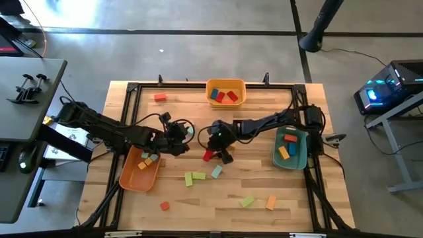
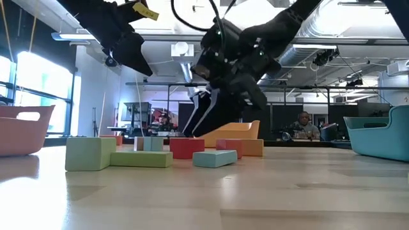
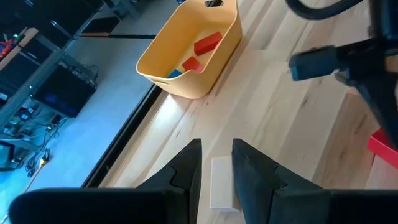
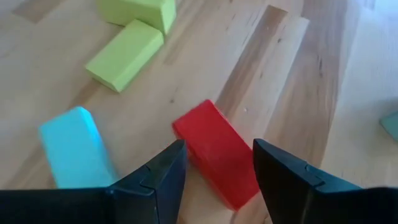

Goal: Sort blocks by size
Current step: Put the red thick rectangular block into the blue bin

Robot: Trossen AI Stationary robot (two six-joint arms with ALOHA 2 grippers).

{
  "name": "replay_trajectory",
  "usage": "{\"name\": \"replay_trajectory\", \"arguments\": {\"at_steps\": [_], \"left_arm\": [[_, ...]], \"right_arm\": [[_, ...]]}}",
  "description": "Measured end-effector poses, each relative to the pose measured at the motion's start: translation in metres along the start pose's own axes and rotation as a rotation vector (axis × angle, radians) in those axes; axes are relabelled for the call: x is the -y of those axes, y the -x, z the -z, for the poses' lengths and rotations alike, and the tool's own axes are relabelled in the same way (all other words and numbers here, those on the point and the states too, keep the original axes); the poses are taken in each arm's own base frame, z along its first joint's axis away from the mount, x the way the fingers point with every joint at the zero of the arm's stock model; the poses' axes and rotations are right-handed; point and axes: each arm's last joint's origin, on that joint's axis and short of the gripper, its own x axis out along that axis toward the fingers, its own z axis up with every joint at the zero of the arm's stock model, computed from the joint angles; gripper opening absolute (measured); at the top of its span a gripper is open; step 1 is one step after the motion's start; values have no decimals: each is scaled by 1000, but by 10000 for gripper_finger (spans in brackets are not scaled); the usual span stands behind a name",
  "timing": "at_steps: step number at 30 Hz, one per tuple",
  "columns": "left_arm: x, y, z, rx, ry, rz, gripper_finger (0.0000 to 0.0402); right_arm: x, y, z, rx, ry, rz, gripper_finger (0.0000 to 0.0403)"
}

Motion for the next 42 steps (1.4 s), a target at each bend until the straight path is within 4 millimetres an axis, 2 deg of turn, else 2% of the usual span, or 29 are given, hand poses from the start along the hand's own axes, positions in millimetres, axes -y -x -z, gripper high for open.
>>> {"name": "replay_trajectory", "arguments": {"at_steps": [8, 21, 28, 33, 37, 42], "left_arm": [[0, 0, 0, 1, 1, 0, 74], [0, 0, 0, 1, 2, 1, 74], [0, -1, 0, 1, -12, -1, 74], [2, 2, 0, 7, -2, 7, 74], [3, 4, 0, 11, -6, 13, 74], [3, 4, 0, 12, -8, 13, 74]], "right_arm": [[8, -12, 10, 4, 7, 2, 179], [5, -18, 12, 3, -13, 5, 179], [5, -20, 14, -6, -107, 9, 176], [5, -20, 14, -2, -156, 21, 143], [4, -20, 12, -35, -185, 123, 106], [2, -18, 8, -32, -177, 139, 90]]}}
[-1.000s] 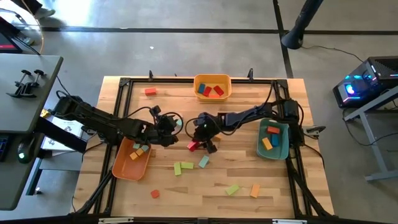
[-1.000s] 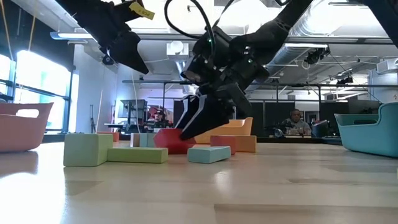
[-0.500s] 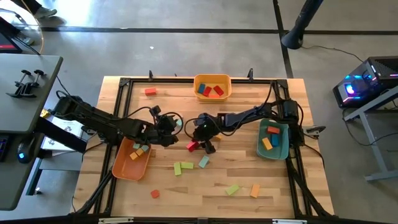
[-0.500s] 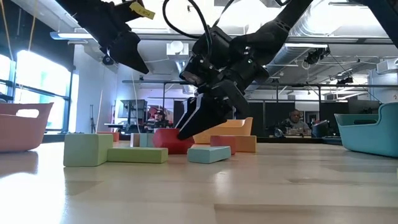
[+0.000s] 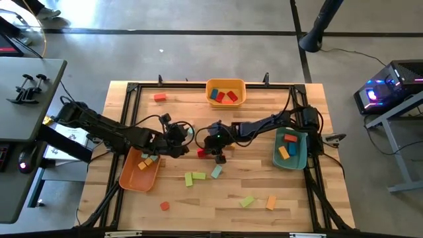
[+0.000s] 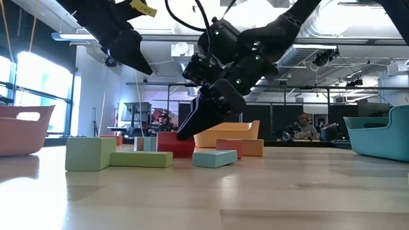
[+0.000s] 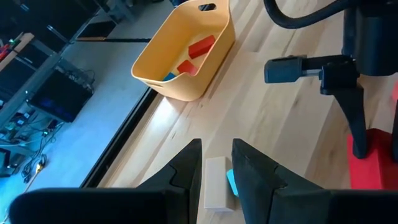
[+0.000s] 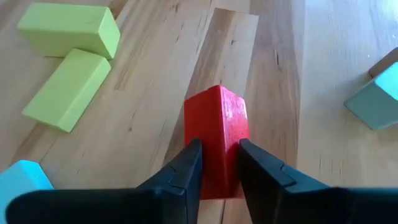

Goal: Sort blocks by size
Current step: Put the red thick rectangular block into the blue bin

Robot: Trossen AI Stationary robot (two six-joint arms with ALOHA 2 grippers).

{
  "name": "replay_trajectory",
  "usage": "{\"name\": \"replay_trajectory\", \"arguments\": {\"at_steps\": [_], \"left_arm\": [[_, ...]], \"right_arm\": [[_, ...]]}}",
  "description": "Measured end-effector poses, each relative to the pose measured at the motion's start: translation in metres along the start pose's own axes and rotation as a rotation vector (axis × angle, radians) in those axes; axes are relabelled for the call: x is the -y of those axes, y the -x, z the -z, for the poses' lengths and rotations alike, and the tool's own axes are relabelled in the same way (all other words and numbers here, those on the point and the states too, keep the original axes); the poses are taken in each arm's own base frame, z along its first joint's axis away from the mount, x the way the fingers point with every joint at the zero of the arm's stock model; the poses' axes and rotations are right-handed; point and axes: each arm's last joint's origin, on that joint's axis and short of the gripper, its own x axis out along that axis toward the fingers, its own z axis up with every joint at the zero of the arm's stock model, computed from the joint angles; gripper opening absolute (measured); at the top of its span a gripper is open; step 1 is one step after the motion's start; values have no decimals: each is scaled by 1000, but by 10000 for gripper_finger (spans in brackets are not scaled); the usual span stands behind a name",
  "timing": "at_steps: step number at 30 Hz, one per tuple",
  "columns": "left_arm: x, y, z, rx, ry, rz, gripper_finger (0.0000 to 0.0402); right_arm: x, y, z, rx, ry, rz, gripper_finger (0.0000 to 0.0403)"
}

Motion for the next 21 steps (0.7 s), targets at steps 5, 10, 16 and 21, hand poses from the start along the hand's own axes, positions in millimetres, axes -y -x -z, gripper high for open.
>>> {"name": "replay_trajectory", "arguments": {"at_steps": [5, 10, 16, 21], "left_arm": [[0, 0, 0, 0, 0, -2, 74], [0, 0, 0, -1, -2, -3, 74], [0, 0, 0, 0, 0, -3, 74], [0, 0, 0, 0, -1, -2, 74]], "right_arm": [[-1, 9, -4, -9, -15, 38, 88], [-1, 21, -8, -34, -20, 70, 87], [0, 22, -9, -26, -46, 99, 114], [0, 21, -11, -8, -59, 101, 190]]}}
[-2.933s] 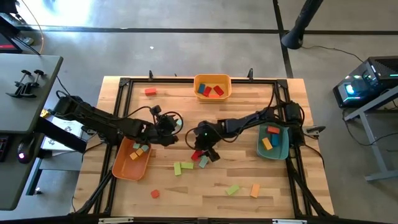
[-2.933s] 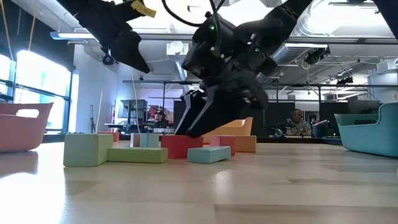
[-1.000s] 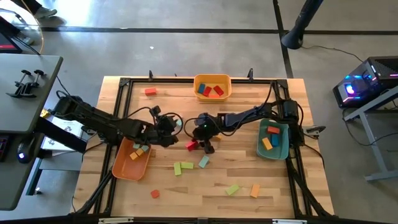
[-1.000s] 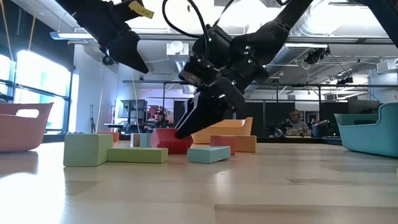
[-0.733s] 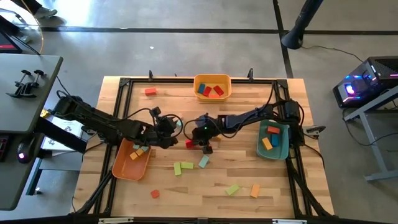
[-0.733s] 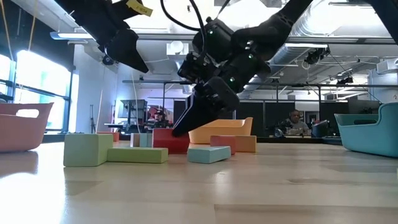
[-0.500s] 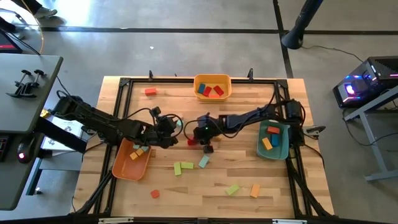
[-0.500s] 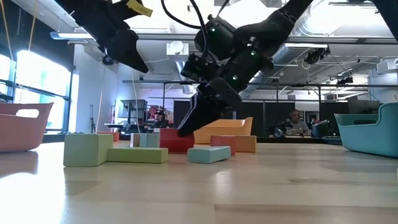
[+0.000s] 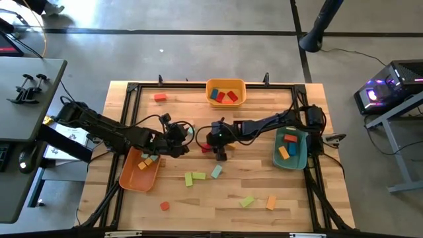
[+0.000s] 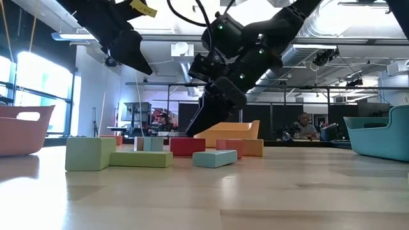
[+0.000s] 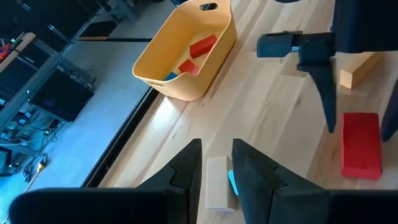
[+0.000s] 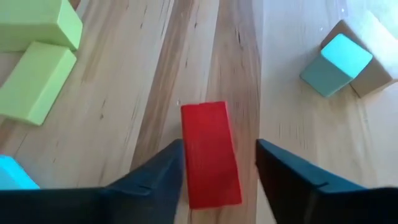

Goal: Sort blocks by size
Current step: Put the red thick rectangular block into the blue bin

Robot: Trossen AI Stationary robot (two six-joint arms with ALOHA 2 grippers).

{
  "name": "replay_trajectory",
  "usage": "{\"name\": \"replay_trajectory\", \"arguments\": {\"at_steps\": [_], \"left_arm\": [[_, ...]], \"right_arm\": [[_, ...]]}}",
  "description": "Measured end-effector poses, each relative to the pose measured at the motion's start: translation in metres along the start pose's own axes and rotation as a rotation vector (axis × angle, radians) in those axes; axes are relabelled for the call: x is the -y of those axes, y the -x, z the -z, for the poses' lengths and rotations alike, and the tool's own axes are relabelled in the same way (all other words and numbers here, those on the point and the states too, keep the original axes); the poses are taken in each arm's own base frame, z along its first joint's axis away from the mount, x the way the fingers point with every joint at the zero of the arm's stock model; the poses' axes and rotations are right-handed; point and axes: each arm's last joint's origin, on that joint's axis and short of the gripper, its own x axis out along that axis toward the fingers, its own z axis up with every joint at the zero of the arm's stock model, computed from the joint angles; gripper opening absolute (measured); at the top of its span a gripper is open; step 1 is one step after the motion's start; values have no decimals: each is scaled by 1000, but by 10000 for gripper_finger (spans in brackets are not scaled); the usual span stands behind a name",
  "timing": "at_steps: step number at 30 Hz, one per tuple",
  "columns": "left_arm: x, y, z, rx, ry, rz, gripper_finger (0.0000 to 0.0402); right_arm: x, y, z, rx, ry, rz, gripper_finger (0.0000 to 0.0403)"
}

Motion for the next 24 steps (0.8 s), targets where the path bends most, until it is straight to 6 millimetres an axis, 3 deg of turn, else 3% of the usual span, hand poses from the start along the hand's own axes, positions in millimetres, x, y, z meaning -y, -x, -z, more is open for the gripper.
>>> {"name": "replay_trajectory", "arguments": {"at_steps": [4, 8, 11, 15, 17, 20, 24], "left_arm": [[0, 0, 0, 0, 0, 0, 74], [0, 0, 0, 0, 0, 0, 74], [0, 0, 0, 0, 0, 0, 74], [0, 0, 0, 0, 1, 1, 74], [0, 0, 0, -1, 0, 1, 74], [0, 0, 0, -4, -3, 3, 74], [3, 4, 1, 4, -15, 19, 74]], "right_arm": [[0, -9, 5, -11, -2, -14, 245], [0, -19, 14, -40, -2, -25, 263], [0, -22, 16, -46, -12, -29, 246], [1, -17, 12, -31, -30, -17, 167], [1, -6, 4, -15, -26, 22, 125], [-6, 19, -9, -36, -14, 104, 126], [-40, 72, -20, -136, 18, 199, 126]]}}
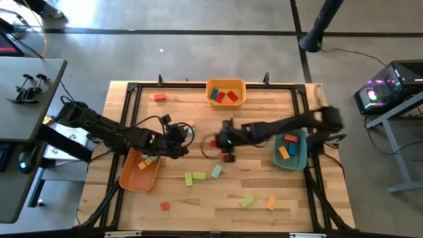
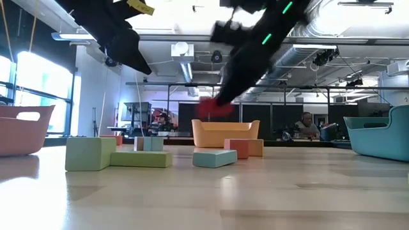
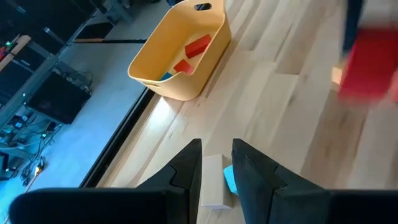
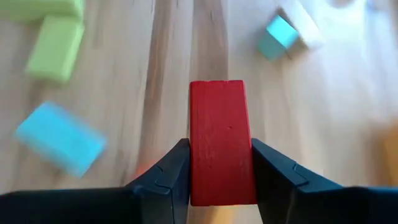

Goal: Sort blocks by size
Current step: Put the red thick rectangular block into the blue bin

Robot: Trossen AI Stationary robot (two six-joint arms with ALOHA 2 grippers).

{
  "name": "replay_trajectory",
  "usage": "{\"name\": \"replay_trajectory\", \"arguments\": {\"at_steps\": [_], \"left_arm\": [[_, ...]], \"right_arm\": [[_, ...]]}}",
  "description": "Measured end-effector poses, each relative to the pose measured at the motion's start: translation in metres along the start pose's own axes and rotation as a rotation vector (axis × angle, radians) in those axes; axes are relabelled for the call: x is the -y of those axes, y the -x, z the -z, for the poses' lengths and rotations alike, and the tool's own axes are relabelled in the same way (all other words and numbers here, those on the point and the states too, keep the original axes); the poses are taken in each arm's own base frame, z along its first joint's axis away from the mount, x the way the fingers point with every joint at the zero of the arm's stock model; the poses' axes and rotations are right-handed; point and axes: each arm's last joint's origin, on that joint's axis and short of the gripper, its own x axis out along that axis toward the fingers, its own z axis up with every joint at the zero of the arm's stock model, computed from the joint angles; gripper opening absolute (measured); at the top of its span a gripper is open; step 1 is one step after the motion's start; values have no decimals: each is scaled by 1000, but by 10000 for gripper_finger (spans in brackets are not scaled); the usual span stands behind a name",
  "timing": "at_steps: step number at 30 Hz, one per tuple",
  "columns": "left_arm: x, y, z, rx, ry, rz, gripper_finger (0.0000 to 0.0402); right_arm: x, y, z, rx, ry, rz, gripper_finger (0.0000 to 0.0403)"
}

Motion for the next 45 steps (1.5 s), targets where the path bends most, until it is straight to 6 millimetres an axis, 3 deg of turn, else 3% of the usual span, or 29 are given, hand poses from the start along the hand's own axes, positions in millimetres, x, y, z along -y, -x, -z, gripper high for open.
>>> {"name": "replay_trajectory", "arguments": {"at_steps": [4, 8, 12, 15, 18, 23, 27, 33, 36, 45], "left_arm": [[2, 3, 0, 9, -6, 9, 74], [3, 4, 0, 11, 1, 12, 74], [3, 4, 0, 17, 7, -7, 74], [2, 4, 0, 19, -5, -16, 74], [2, 4, 0, 19, -8, -16, 74], [3, 3, 3, 17, -12, -17, 74], [5, 0, 9, 21, -19, -22, 74], [8, -4, 15, 39, -32, -19, 74], [8, -4, 16, 42, -49, -32, 74], [8, -4, 12, 64, -71, -30, 74]], "right_arm": [[-22, 70, 12, -98, -94, 140, 126], [-38, 129, 41, -183, -343, 270, 126], [-48, 165, 72, -270, -651, 442, 126], [-54, 178, 88, -316, -804, 561, 126], [-59, 172, 103, -398, -901, 573, 126], [-57, 149, 145, -581, -1005, 600, 126], [-47, 134, 171, -565, -1072, 564, 126], [-27, 134, 162, -502, -1048, 550, 126], [-14, 129, 161, -553, -1064, 545, 126], [11, 103, 180, -658, -1104, 479, 127]]}}
